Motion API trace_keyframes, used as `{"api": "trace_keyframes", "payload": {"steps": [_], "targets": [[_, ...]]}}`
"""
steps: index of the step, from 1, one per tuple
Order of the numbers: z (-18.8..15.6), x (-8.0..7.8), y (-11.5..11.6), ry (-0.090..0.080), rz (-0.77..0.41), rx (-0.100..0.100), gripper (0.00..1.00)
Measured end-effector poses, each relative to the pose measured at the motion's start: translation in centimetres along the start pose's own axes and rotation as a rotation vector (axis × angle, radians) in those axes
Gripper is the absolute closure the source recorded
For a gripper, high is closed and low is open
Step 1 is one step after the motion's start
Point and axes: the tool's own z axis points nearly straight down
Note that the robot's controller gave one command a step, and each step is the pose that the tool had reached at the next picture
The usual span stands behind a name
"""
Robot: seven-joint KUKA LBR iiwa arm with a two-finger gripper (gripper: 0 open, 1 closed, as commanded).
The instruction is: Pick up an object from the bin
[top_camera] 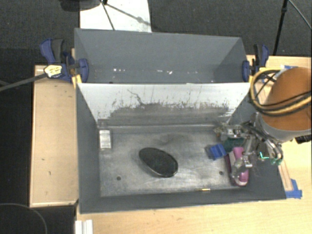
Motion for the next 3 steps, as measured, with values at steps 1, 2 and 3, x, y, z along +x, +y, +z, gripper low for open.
{"api": "trace_keyframes", "payload": {"steps": [1,2,3], "targets": [[9.8,-7.5,-2.6,-0.014,0.235,-0.001,0.00],[8.1,-3.2,-1.4,-0.005,0.282,-0.001,0.00],[6.1,-5.0,0.2,-0.011,0.489,-0.001,0.00]]}}
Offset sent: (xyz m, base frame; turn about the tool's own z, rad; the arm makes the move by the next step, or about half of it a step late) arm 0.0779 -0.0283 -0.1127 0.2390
